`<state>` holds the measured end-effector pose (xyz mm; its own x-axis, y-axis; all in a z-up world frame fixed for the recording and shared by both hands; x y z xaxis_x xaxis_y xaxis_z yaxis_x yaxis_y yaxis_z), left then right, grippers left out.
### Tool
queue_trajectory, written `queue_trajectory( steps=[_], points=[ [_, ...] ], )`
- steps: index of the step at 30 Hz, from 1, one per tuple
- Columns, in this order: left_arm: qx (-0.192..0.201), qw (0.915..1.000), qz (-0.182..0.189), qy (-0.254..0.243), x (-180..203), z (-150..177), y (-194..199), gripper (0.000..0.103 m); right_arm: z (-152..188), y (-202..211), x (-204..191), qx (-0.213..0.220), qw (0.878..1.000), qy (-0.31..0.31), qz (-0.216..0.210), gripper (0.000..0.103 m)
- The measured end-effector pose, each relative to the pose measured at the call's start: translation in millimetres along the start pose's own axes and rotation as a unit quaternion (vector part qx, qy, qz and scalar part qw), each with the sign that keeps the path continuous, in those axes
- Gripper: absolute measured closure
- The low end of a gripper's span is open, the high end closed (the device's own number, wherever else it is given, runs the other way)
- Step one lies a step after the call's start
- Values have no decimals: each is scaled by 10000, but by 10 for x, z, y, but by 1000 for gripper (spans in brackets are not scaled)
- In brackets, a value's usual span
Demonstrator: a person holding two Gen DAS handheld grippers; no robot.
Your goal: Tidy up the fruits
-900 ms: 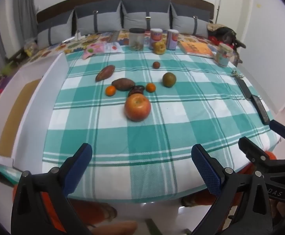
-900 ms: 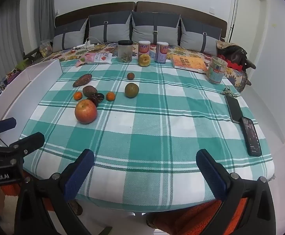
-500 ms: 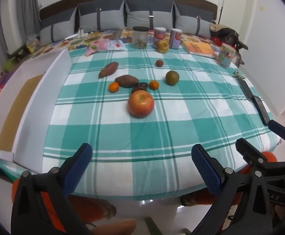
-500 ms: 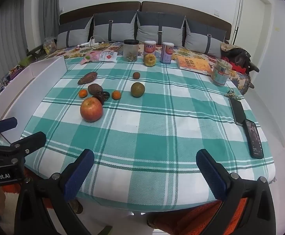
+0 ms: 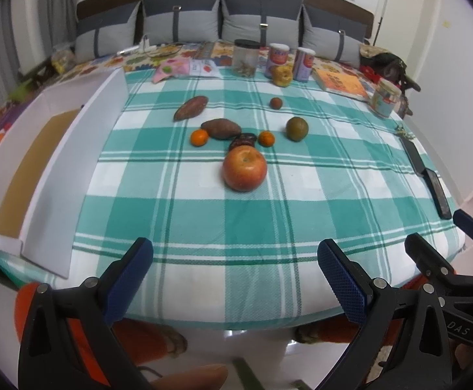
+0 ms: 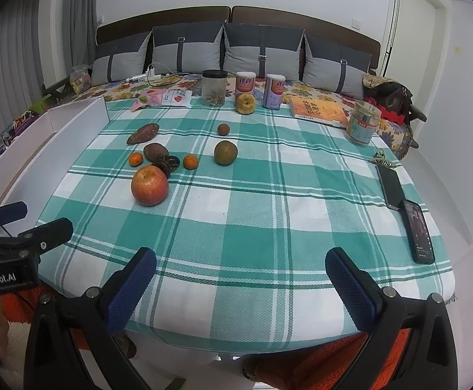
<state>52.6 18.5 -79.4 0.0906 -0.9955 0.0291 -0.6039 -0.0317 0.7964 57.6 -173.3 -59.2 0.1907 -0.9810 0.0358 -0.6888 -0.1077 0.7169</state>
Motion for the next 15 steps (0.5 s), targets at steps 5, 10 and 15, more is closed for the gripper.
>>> queue_trajectory(
  steps=[5, 10, 15],
  points=[
    [6, 10000, -5, 35, -23, -2, 2, 1, -8, -2, -8, 43, 10000, -3, 23, 0],
    [-9, 10000, 12, 44, -22, -3, 1, 1, -17, 5, 1, 64, 10000, -27, 54, 0],
    [-59, 9999, 55, 124, -49, 14, -4, 1, 2, 8, 19, 35, 9999, -77, 79, 0]
  ],
)
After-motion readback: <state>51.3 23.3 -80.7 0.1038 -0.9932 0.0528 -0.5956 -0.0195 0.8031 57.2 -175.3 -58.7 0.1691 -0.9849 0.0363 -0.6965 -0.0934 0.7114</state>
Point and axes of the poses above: each gripper's, at about its wrist camera, not at the fingertips, and y roughly against the way its jaws point, x to its right, z to its underside, the point moved 9 cm from there along -y, roughly the way its jaws point, and after that the axes turned 4 degrees about -z, right-handed, at the moved point
